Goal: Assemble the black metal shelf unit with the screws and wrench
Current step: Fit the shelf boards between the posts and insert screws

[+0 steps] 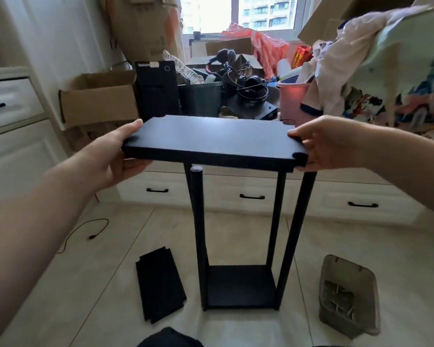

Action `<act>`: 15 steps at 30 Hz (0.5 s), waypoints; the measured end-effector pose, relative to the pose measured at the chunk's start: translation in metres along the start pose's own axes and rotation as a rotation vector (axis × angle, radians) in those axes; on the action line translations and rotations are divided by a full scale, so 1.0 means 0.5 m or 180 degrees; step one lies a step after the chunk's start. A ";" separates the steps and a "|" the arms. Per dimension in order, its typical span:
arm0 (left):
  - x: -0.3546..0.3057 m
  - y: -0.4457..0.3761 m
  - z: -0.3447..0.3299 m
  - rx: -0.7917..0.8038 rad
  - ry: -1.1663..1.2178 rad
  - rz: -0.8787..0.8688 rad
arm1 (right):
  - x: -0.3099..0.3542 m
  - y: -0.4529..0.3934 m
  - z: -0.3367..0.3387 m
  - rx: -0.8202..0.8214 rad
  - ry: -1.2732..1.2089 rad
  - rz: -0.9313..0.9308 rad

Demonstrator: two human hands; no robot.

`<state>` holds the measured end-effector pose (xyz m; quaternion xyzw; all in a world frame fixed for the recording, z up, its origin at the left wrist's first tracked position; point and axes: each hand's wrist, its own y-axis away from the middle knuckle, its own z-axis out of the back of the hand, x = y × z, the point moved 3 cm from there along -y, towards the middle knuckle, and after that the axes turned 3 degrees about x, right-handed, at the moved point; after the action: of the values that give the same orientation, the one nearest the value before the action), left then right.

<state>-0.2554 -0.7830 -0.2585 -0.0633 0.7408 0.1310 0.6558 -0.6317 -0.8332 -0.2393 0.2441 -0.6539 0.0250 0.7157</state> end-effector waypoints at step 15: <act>0.076 -0.157 -0.140 0.0247 0.0148 0.0391 | -0.021 -0.199 0.111 -0.1001 0.0384 -0.0189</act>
<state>-0.3064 -0.8743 -0.2974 0.0048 0.7628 0.1408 0.6311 -0.6493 -0.9389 -0.2794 0.1464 -0.5981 -0.0842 0.7834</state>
